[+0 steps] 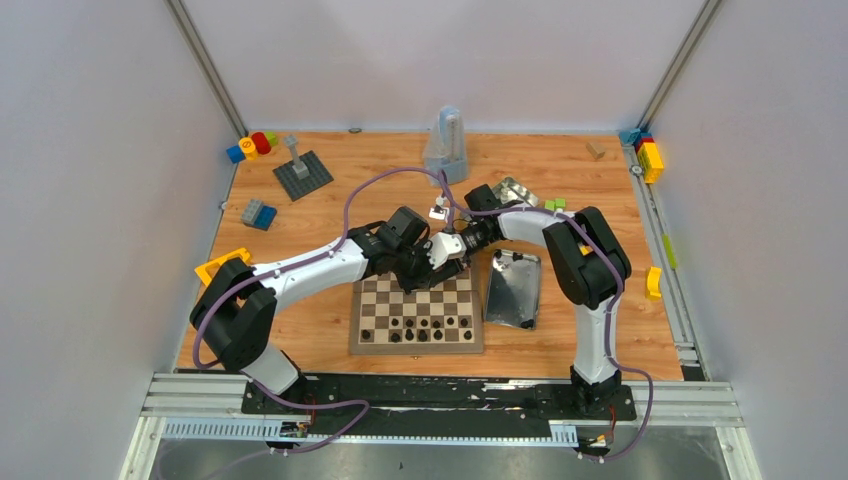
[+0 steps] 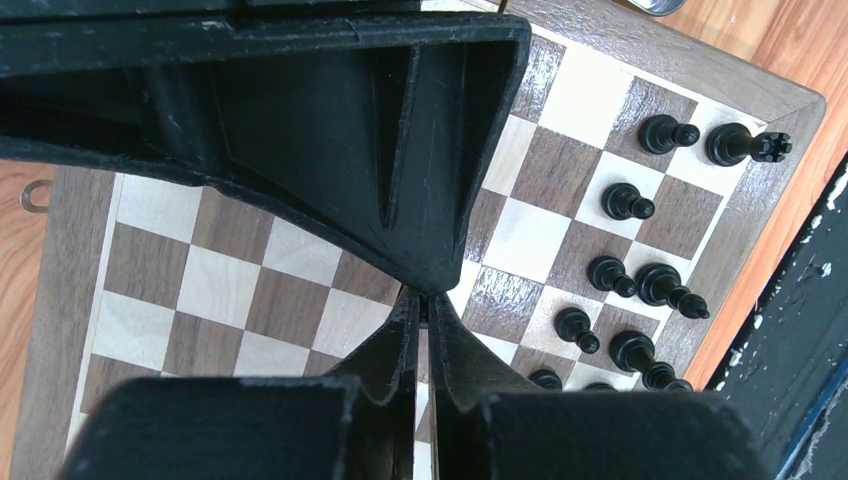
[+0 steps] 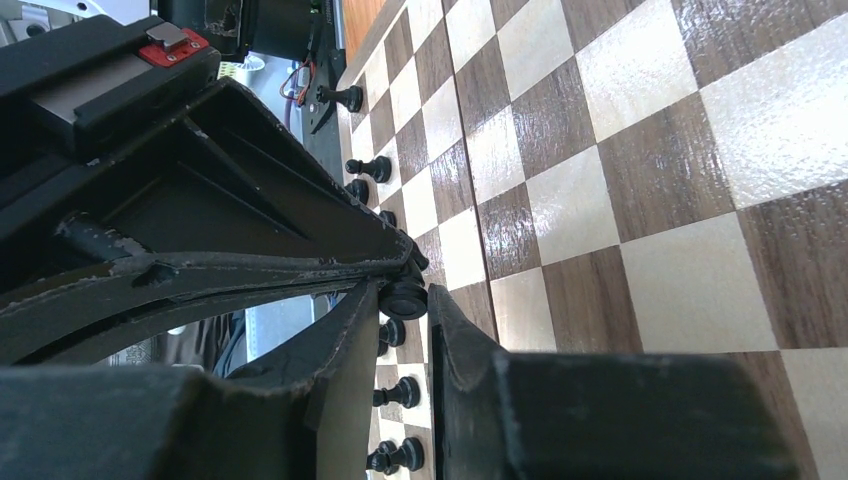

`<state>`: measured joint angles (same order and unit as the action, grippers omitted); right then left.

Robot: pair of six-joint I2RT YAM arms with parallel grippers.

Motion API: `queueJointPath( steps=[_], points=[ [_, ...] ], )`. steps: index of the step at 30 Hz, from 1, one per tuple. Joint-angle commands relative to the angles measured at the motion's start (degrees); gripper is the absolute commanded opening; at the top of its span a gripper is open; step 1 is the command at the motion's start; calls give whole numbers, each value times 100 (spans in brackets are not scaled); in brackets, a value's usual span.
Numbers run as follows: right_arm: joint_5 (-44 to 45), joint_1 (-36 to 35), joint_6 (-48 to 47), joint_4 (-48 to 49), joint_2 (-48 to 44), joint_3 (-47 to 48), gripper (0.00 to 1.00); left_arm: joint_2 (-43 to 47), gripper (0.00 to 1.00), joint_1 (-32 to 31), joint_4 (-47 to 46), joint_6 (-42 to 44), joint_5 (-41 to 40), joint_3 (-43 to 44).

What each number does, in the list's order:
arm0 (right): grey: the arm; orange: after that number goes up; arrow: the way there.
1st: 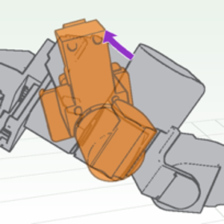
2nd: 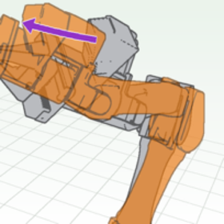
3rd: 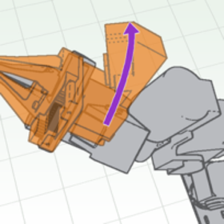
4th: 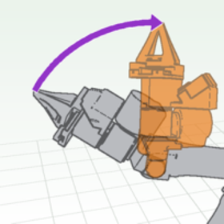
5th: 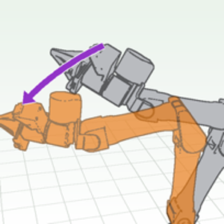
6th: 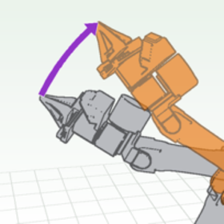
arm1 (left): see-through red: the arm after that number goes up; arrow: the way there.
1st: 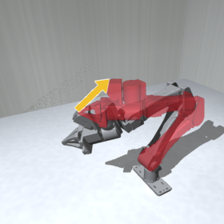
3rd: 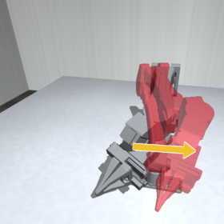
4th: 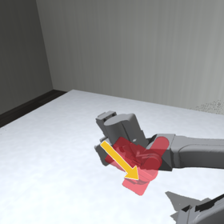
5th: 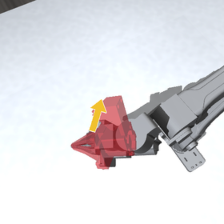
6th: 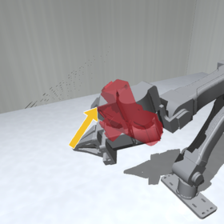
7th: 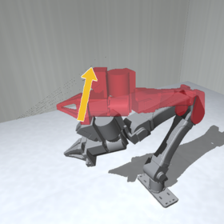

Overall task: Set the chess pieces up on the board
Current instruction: Pick up the chess piece from the chessboard, then place the chess piece on the chessboard.

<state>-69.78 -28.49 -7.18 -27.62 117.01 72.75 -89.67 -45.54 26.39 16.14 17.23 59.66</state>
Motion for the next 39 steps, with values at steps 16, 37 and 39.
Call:
queueJointPath(
  steps=[16, 37, 39],
  points=[
    [-95, 418, -330, -487, -447, 105, 1, 823, 75, 584, -536, -110, 484, -42],
    [-482, 1159, 135, -904, -1566, 1298, 1, 1308, 80, 1481, -345, -370, 2756, 1055],
    [-505, 1161, 174, -897, -1674, 1315, 1, 1308, 80, 1531, -258, -397, 2878, 1237]
  ],
)
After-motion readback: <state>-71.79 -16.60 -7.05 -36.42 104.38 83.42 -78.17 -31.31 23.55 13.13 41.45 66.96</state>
